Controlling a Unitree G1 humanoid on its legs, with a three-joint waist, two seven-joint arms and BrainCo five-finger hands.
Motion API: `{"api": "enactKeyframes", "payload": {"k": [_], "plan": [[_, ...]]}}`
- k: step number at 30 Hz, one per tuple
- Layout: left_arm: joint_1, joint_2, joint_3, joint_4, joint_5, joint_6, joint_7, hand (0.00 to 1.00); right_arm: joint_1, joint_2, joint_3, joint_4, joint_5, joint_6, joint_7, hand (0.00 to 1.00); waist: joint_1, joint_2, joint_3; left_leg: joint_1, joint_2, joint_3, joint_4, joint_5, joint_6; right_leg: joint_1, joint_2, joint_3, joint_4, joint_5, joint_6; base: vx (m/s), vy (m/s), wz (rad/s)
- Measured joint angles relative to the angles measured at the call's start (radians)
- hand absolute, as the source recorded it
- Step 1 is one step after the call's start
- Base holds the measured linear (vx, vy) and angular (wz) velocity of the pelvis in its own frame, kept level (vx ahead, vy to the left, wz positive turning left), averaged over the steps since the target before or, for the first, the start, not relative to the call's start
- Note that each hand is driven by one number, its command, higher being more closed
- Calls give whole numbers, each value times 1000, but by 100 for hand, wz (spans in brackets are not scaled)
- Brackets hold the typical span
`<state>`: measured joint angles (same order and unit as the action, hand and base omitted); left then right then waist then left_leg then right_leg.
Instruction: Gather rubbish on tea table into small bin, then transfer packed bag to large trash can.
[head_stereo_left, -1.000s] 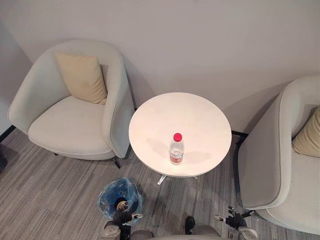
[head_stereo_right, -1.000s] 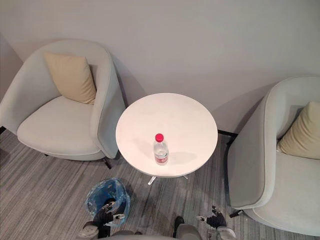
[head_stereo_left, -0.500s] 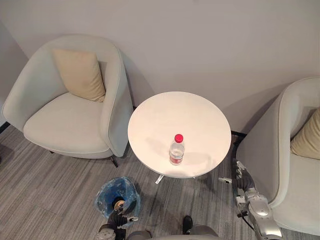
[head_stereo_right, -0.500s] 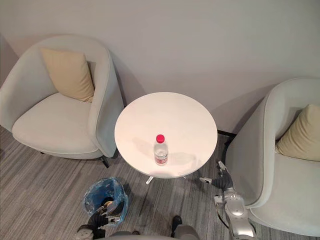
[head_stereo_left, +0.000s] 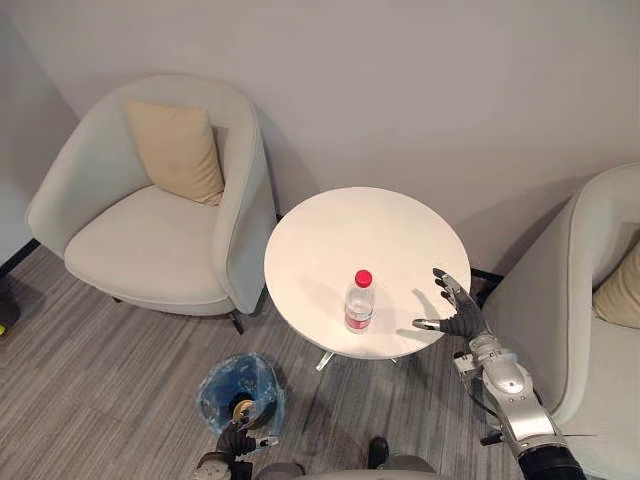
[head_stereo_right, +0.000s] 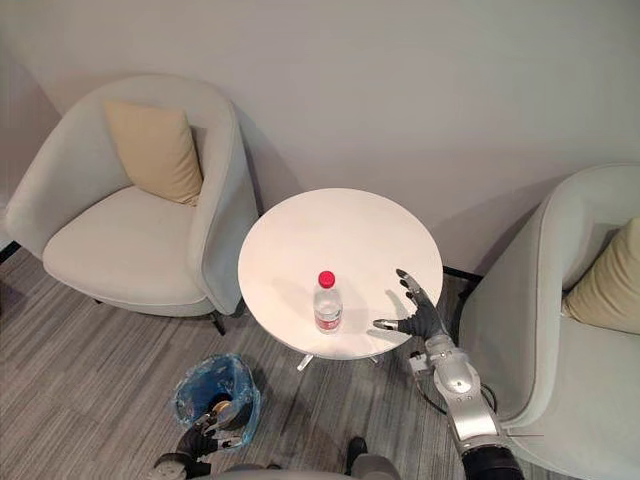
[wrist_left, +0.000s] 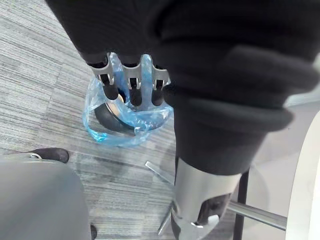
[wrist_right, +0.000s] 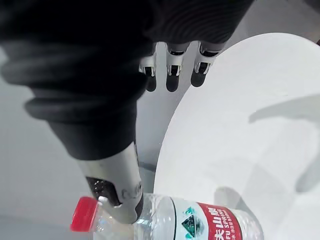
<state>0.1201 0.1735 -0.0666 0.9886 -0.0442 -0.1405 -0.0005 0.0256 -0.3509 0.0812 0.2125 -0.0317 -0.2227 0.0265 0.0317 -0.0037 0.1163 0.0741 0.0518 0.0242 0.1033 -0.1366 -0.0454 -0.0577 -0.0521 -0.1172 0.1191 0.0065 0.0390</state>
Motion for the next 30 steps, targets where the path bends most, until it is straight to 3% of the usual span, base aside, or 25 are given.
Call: {"api": "enactKeyframes", "payload": {"k": [10, 20, 30], "plan": [[15, 0, -11, 0, 0, -2, 0, 0, -26, -23, 69, 5, -1, -8, 2, 0, 6, 15, -9, -17, -1, -24, -4, 8, -4, -8, -4, -17, -3, 2, -2, -30, -9, 5], [18, 5, -41, 0, 0, -3, 0, 0, -146, -21, 139, 128, -11, -7, -3, 0, 15, 23, -8, -48, -5, -50, -16, 26, -4, -33, -6, -47, -1, 1, -2, 7, -10, 9], [14, 9, -59, -34, -2, -16, 1, 0, -232, -7, 167, 265, -10, 4, -24, 0, 38, 30, 46, -96, -13, -79, 20, 28, -4, -73, -24, -76, 56, -24, -7, -34, -11, 10]]}}
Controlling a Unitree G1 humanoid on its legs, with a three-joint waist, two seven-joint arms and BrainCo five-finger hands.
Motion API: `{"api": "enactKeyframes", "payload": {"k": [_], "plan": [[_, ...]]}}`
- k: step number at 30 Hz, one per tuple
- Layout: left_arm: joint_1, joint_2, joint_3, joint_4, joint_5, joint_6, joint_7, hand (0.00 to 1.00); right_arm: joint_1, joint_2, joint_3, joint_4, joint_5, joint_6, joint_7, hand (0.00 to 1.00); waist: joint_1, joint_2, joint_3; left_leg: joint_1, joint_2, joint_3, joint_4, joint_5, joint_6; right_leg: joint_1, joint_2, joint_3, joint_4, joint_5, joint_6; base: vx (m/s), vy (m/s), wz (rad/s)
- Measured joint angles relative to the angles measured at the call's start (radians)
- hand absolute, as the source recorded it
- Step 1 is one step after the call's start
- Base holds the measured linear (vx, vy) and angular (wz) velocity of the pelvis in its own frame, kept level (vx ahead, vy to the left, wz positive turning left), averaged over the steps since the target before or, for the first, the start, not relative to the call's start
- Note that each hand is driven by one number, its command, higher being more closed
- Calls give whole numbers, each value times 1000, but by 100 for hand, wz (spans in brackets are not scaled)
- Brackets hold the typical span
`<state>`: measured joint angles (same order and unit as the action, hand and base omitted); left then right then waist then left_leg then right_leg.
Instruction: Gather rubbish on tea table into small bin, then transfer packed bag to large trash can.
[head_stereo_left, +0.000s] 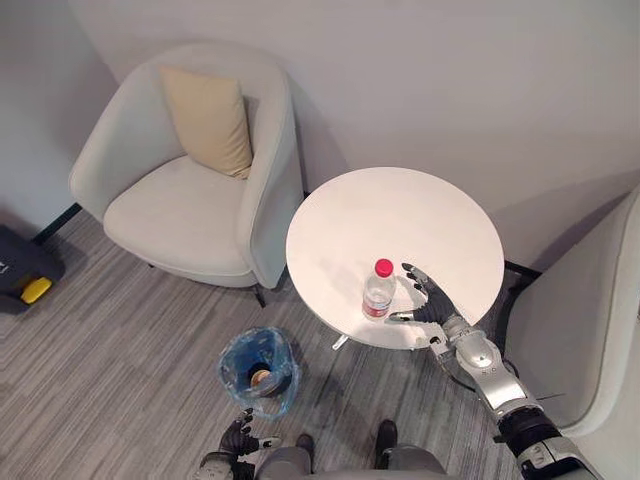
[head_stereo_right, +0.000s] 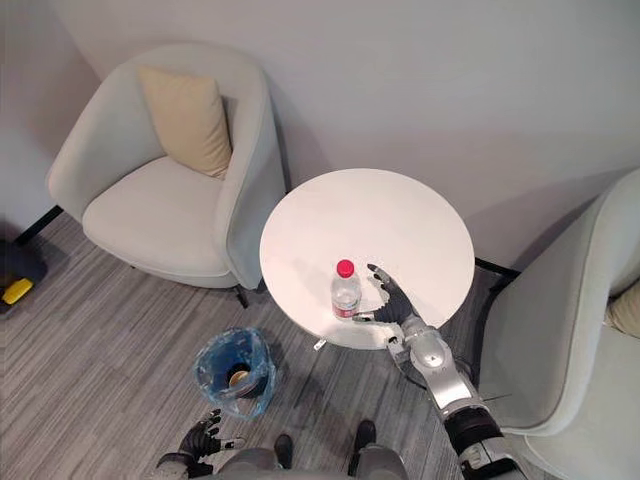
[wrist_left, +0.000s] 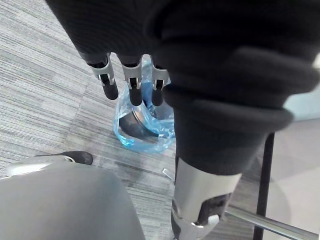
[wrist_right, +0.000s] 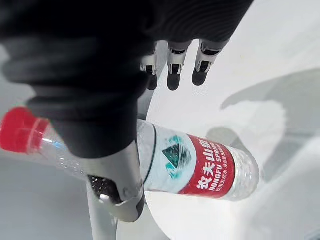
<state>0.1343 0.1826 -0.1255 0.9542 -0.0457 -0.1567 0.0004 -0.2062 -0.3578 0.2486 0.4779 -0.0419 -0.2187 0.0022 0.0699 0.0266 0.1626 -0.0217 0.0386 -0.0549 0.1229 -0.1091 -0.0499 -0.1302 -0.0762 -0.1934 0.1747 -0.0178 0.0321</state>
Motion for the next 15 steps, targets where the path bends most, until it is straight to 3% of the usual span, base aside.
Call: {"api": "enactKeyframes", "payload": {"k": [14, 15], "plan": [[-9, 3, -3, -24, -4, -7, 2, 0, -124, 50, 37, 100, 2, 10, -27, 0, 6, 8, 60, -60, -20, -22, 57, -2, 2, -52, -31, -19, 71, -21, 2, -35, 6, 7], [-9, 3, -3, -25, -4, -7, 2, 0, -131, 56, 37, 103, 2, 10, -29, 100, 6, 9, 66, -65, -20, -22, 58, -3, 2, -54, -32, -20, 73, -22, 2, -65, -2, 3]]}}
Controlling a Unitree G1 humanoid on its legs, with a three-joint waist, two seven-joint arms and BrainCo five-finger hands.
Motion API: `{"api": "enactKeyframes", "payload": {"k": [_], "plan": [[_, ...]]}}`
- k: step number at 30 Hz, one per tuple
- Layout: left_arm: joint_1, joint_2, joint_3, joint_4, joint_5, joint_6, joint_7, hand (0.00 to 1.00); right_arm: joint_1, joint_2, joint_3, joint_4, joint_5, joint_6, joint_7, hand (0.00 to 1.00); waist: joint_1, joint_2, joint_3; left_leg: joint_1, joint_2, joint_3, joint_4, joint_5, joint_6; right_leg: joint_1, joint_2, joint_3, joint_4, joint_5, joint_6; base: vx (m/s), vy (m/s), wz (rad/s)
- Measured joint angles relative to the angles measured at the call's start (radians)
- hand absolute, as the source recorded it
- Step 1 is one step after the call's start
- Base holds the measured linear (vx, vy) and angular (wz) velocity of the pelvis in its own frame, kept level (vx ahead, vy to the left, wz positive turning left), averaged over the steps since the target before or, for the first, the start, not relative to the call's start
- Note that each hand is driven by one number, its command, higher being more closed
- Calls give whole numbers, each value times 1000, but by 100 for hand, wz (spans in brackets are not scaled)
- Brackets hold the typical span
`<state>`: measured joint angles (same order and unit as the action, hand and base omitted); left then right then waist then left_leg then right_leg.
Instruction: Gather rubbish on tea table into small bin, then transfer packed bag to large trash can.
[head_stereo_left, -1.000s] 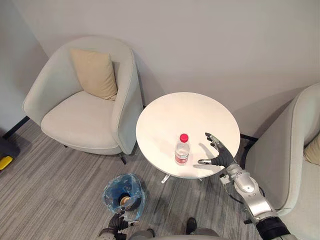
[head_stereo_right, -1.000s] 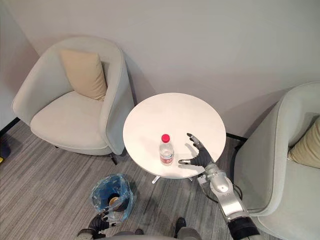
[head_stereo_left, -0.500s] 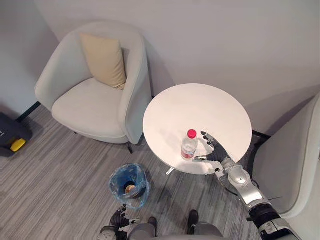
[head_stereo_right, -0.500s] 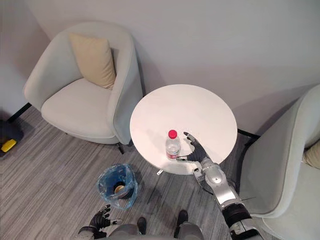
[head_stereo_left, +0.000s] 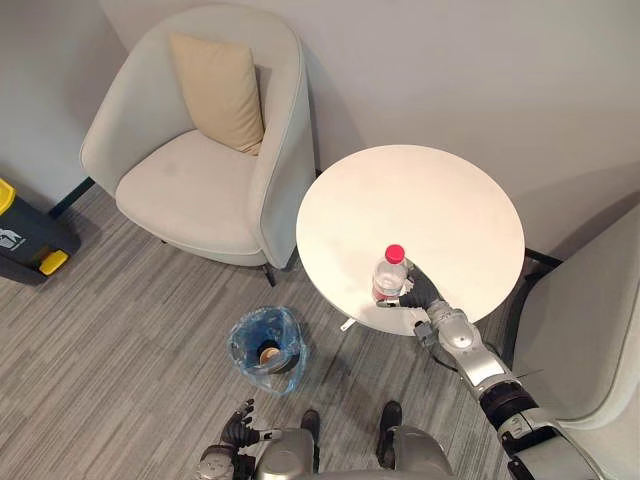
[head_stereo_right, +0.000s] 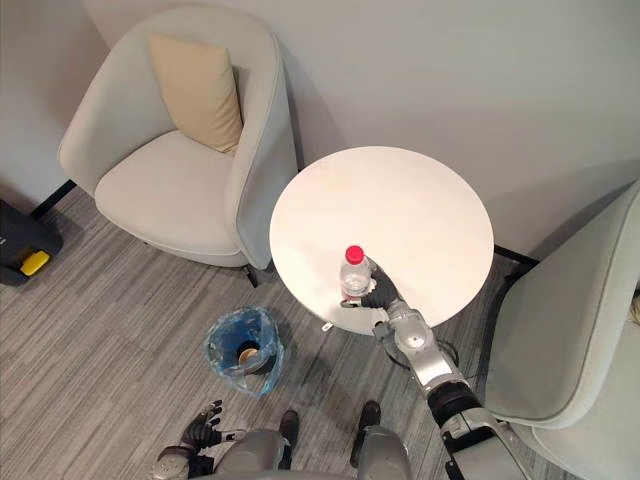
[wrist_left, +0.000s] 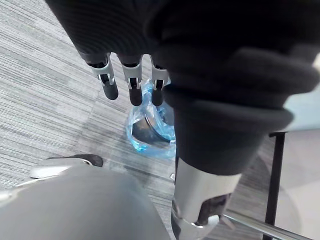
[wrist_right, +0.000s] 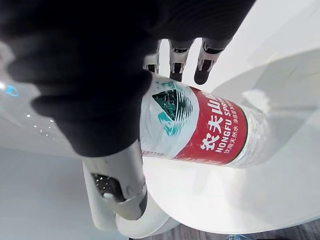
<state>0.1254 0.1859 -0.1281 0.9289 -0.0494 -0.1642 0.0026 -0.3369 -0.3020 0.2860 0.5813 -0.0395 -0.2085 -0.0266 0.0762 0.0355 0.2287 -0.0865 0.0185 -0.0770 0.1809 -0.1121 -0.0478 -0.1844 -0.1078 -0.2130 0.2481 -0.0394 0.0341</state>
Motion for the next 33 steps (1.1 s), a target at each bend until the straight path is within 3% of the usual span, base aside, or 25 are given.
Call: {"api": "enactKeyframes", "payload": {"k": [5, 17, 33], "plan": [[-9, 1, -2, -11, -18, 0, 0, 0, -35, 0, -2, 39, 11, 2, -29, 100, 21, 4, 6, -27, -1, -2, 21, -2, 1, -30, -6, -1, 31, -12, 0, -40, -7, 2], [-21, 2, -18, -15, -19, 0, 0, 0, -47, 9, -2, 26, 53, 20, -36, 100, 20, 11, 31, -37, -1, -4, 33, -6, 0, -35, -14, -4, 40, -16, -1, -5, 2, 1], [-17, 4, -16, -2, 3, 1, 0, 0, 203, 25, -63, -491, 19, 4, -26, 100, -5, -1, 9, 31, 9, 26, -8, -6, 1, 10, -2, 25, 11, -11, 3, 1, 3, -5]]}}
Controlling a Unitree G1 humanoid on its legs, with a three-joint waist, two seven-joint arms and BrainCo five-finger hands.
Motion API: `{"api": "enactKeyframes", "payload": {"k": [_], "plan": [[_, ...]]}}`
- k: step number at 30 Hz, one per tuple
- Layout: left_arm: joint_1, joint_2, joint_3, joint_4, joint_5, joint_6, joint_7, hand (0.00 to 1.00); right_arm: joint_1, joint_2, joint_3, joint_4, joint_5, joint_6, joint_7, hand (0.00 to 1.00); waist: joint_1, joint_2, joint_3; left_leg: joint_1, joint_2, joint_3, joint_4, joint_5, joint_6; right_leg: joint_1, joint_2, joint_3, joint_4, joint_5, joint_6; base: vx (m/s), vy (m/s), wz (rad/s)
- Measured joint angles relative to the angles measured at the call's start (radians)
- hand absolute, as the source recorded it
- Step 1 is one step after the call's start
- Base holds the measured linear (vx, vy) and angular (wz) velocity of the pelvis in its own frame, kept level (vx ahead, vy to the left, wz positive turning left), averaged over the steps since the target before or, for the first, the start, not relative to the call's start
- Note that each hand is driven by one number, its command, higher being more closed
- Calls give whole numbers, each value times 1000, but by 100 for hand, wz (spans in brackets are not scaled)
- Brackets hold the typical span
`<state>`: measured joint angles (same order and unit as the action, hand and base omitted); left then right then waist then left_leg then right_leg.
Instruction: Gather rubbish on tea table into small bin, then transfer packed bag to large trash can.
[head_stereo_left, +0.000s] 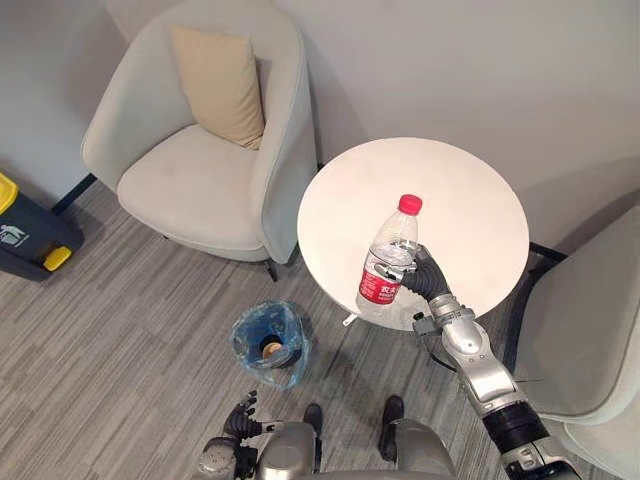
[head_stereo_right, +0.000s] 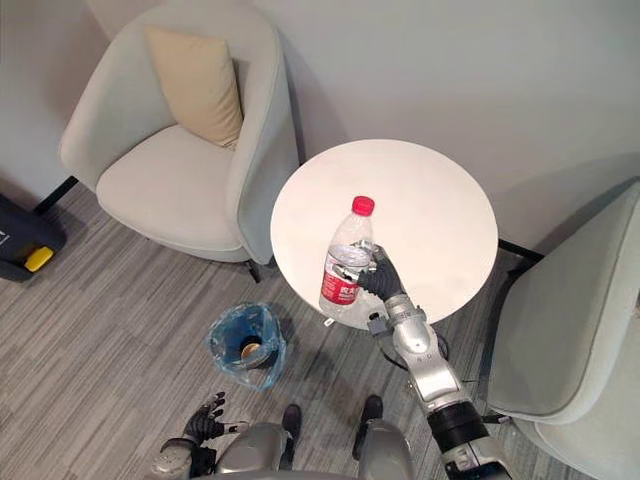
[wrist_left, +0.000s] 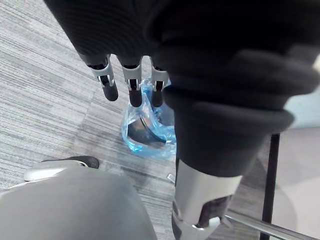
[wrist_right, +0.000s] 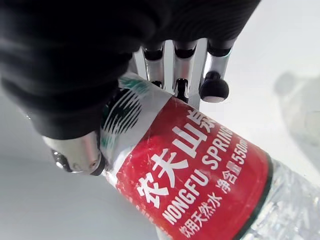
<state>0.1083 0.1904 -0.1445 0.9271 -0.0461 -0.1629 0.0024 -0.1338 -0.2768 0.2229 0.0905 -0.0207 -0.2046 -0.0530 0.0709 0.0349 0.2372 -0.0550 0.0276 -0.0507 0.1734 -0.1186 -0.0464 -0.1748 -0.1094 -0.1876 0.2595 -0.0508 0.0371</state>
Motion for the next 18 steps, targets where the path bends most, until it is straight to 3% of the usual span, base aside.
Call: {"api": "enactKeyframes", "payload": {"k": [12, 18], "plan": [[7, -4, 0, 40, 19, 0, 1, 0, 141, 37, -17, -199, -70, -27, 34, 100, -5, -9, -72, 71, 12, 27, -52, 1, 1, 74, 23, 21, -95, 36, 8, 23, 6, -7], [11, -6, 0, 64, 19, 0, 4, 0, 190, 56, -12, -202, -128, -29, 35, 100, -5, -12, -102, 84, 12, 27, -67, 2, 2, 93, 27, 22, -128, 49, 10, 0, 0, 0]]}}
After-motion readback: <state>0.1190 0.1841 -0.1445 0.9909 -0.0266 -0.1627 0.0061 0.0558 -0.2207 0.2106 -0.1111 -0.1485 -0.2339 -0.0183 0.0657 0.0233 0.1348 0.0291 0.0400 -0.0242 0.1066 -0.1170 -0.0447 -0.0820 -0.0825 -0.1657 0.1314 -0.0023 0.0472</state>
